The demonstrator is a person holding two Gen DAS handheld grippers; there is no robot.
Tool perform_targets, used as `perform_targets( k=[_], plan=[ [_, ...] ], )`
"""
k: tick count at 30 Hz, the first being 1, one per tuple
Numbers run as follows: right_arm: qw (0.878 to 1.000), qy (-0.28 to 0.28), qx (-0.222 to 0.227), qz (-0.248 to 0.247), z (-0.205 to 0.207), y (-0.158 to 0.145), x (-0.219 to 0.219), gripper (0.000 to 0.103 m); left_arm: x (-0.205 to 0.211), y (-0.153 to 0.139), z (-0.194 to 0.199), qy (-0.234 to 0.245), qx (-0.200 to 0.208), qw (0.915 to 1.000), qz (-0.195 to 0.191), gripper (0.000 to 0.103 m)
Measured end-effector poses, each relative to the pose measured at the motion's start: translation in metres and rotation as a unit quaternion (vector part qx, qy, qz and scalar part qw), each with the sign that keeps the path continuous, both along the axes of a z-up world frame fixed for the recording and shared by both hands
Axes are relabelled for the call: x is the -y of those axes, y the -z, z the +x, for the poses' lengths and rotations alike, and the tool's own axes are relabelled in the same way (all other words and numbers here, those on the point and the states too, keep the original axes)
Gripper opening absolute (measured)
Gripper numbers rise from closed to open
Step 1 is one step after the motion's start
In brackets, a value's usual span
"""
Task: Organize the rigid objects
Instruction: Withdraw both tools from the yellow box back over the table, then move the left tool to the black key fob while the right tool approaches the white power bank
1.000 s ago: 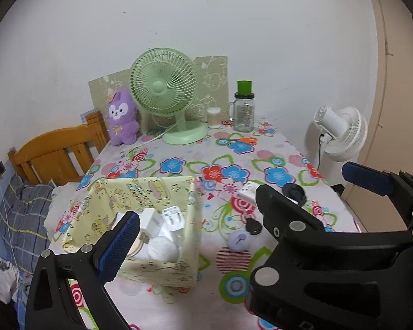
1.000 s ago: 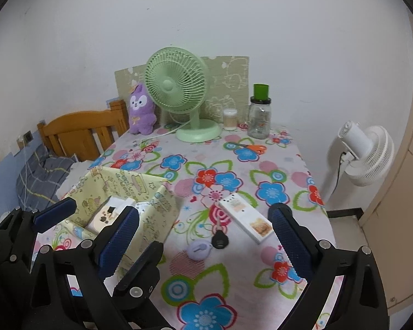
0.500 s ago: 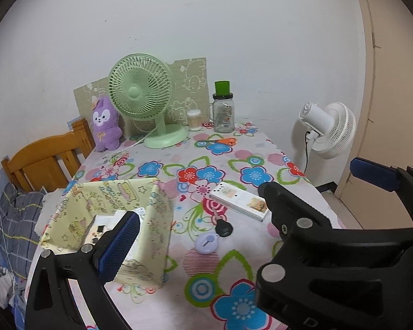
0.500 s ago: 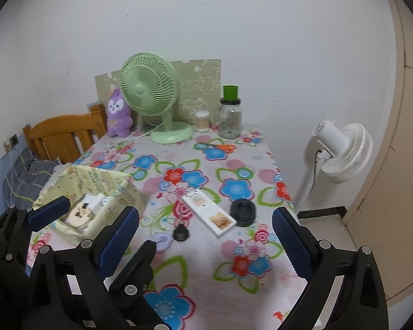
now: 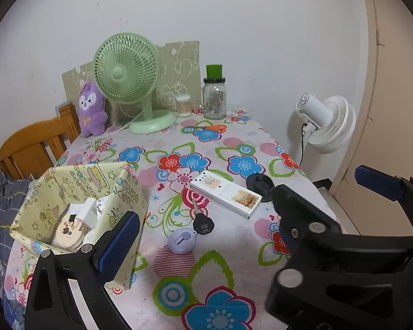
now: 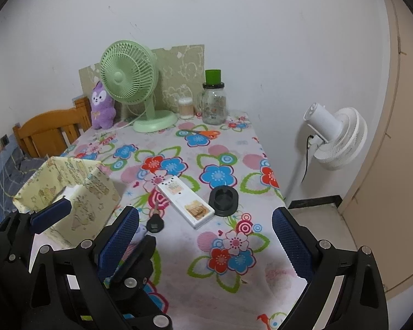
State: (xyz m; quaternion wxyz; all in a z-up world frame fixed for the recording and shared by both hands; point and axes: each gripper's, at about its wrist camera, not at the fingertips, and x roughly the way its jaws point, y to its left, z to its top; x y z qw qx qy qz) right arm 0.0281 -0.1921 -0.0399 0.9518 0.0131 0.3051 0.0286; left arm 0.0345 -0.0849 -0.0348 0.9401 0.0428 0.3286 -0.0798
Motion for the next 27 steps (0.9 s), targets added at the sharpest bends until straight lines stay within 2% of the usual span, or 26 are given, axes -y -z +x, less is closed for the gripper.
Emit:
perform_targets(
  k=[11, 16, 22, 27],
  plan=[
    [1.000, -0.002, -0.019, -0.003, 0.030, 0.033, 0.008, 0.099, -0.001, 0.033, 0.028, -0.020, -0.025, 0.9995, 0.004, 0.102],
    [1.000, 0.006, -0.027, -0.005, 0.045, 0.048, 0.012, 0.099, 0.004, 0.045, 0.039, -0.027, -0.025, 0.9991, 0.020, 0.102],
    [0.999, 0.014, -0.048, -0.006, 0.061, 0.065, 0.018, 0.099, 0.003, 0.062, 0.055, -0.036, -0.056, 0.9978, 0.005, 0.102],
    [0.998, 0.012, -0.060, 0.000, 0.072, 0.078, 0.020, 0.099, 0.003, 0.073, 0.065, -0.042, -0.079, 0.9959, 0.013, 0.102]
  ],
)
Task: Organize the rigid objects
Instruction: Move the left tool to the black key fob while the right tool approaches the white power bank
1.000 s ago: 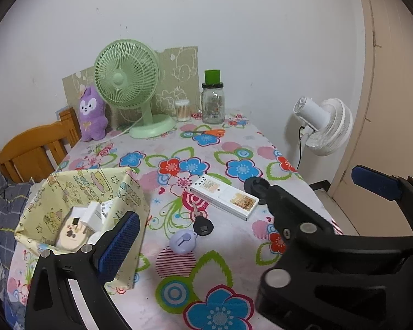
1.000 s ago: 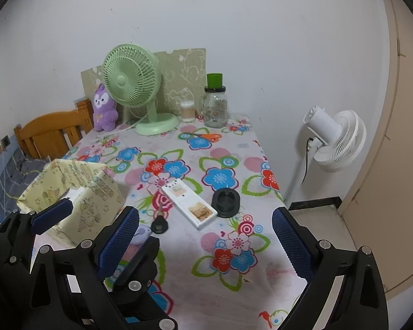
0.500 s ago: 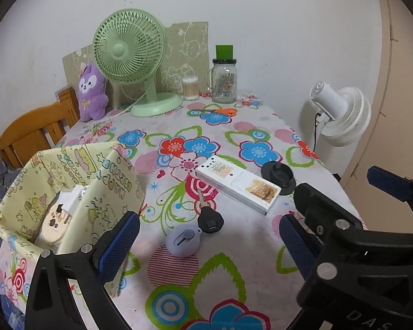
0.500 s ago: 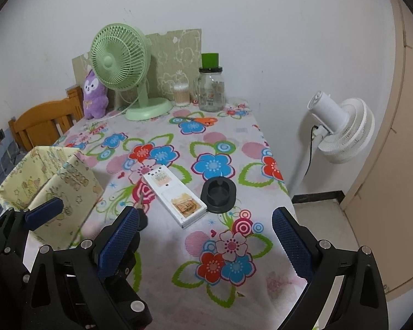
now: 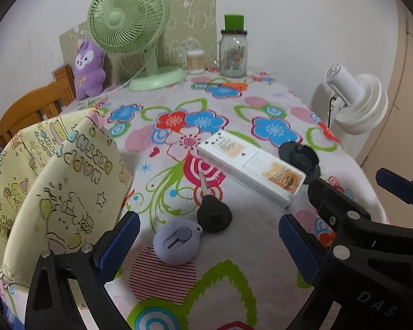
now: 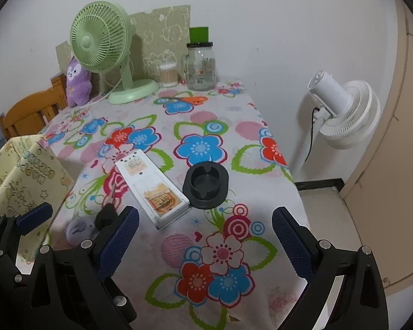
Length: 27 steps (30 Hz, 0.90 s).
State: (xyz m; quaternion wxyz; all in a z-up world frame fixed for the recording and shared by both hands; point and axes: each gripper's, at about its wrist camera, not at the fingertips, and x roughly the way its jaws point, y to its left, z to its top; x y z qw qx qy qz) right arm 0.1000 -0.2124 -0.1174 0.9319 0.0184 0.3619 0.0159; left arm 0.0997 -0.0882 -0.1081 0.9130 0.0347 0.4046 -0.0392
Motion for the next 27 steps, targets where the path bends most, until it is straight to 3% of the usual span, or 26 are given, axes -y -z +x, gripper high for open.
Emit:
perform_targets(
  k=[8, 15, 20, 22, 27],
  plan=[
    [1.000, -0.003, -0.014, 0.020, 0.012, 0.017, 0.000, 0.099, -0.002, 0.009, 0.005, -0.010, -0.010, 0.9998, 0.017, 0.096],
    [0.999, -0.013, -0.032, 0.034, 0.022, 0.025, 0.000, 0.099, -0.004, 0.021, 0.022, -0.019, -0.034, 0.9991, 0.015, 0.083],
    [0.999, -0.025, -0.022, 0.017, 0.026, 0.020, -0.005, 0.099, -0.003, 0.019, 0.023, -0.012, -0.033, 0.9994, 0.002, 0.065],
    [0.999, -0.041, -0.018, -0.002, 0.029, 0.018, -0.012, 0.099, 0.001, 0.018, 0.020, 0.000, -0.029, 0.9996, 0.002, 0.050],
    [0.997, -0.075, -0.017, -0.024, 0.036, 0.017, -0.026, 0.097, 0.007, 0.018, 0.014, 0.015, -0.020, 0.9996, 0.010, 0.036]
  ],
)
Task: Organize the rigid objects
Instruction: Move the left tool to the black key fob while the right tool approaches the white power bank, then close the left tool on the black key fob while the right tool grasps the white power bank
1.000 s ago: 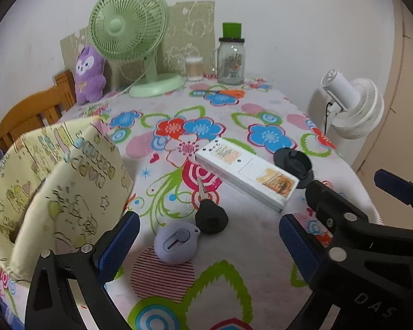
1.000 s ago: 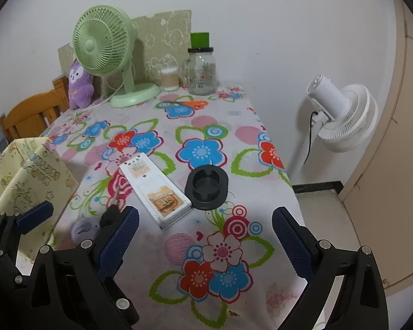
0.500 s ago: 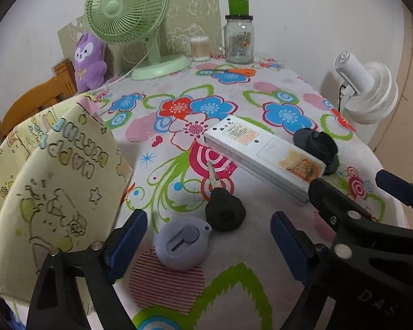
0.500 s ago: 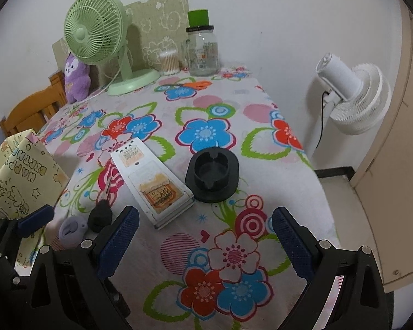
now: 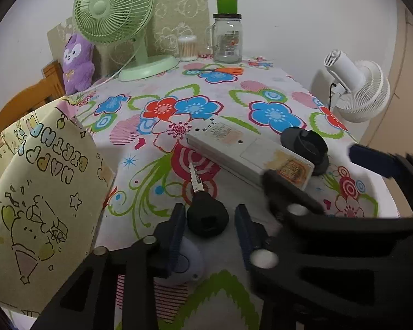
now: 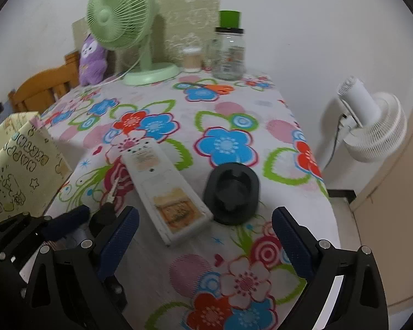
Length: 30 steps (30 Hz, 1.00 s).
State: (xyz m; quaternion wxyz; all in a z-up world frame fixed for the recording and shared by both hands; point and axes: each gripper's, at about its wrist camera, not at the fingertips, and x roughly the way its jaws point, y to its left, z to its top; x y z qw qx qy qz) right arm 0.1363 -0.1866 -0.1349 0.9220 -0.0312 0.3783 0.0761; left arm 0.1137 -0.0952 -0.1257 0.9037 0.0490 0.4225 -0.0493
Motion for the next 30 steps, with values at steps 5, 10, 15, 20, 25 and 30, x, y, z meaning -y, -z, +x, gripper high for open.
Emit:
perform_targets(
  k=[5, 10, 15, 20, 25, 30],
  plan=[
    [1.000, -0.023, -0.014, 0.012, 0.010, 0.002, -0.007, 0.095, -0.003, 0.000, -0.001, 0.004, -0.002, 1.0000, -0.006, 0.032],
    [0.999, -0.042, -0.018, 0.009, 0.018, 0.002, -0.016, 0.092, -0.009, -0.001, 0.002, 0.004, -0.014, 0.9996, -0.023, 0.032],
    [0.998, -0.066, -0.021, -0.004, 0.027, 0.004, -0.027, 0.090, -0.017, -0.002, 0.002, 0.002, -0.025, 0.9991, -0.033, 0.032],
    [0.996, -0.081, -0.012, -0.038, 0.033, 0.007, -0.040, 0.086, -0.021, -0.002, 0.001, 0.007, -0.025, 0.9990, -0.037, 0.032],
    [0.995, -0.085, -0.005, -0.058, 0.038, 0.006, -0.048, 0.076, -0.027, -0.003, 0.002, 0.004, -0.032, 0.9986, -0.043, 0.032],
    [0.994, -0.094, -0.005, -0.060, 0.037, 0.004, -0.053, 0.069, -0.028, -0.002, 0.002, 0.001, -0.031, 0.9987, -0.040, 0.032]
  ],
)
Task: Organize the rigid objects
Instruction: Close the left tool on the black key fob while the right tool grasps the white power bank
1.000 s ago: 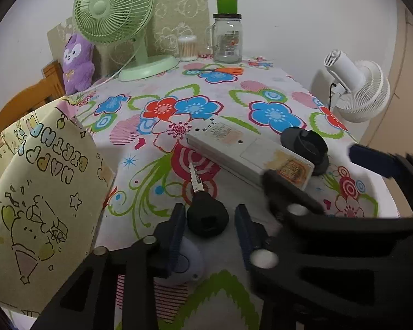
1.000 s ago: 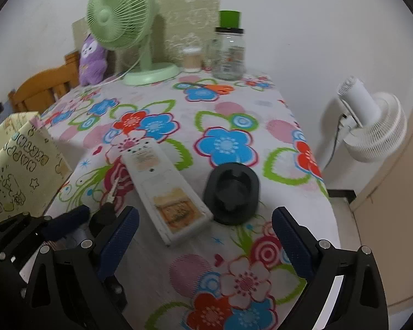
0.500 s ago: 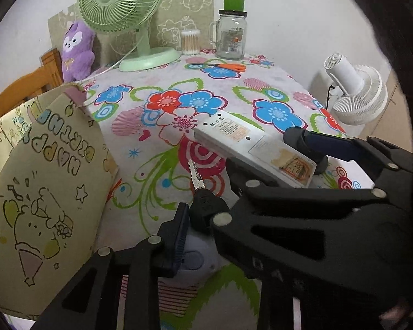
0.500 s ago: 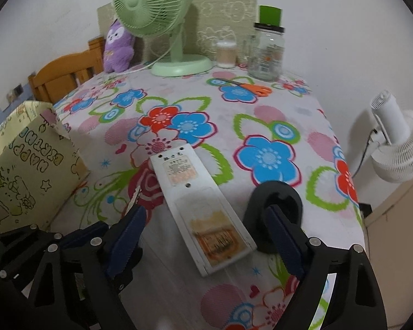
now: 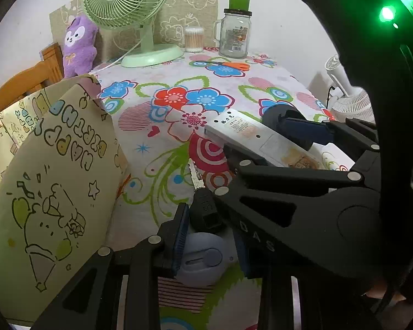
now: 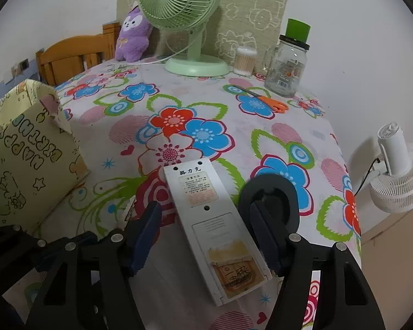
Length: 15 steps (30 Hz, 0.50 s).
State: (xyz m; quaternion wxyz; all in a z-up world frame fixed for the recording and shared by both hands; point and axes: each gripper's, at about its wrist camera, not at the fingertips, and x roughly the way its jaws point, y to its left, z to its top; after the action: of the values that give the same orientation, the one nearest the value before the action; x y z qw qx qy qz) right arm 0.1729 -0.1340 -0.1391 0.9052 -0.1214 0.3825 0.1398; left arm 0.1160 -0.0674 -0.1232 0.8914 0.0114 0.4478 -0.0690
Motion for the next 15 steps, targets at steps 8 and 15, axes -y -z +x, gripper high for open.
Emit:
perform_targets(
  k=[8, 15],
  plan=[
    [0.999, 0.008, 0.003, -0.035, -0.006, 0.002, 0.002, 0.060, 0.003, -0.001, -0.002, 0.004, 0.003, 0.9999, 0.010, 0.032],
    [1.000, 0.011, 0.000, -0.014, -0.014, -0.002, 0.009, 0.052, 0.009, -0.006, -0.009, 0.015, 0.014, 0.9997, 0.015, 0.032]
  ],
)
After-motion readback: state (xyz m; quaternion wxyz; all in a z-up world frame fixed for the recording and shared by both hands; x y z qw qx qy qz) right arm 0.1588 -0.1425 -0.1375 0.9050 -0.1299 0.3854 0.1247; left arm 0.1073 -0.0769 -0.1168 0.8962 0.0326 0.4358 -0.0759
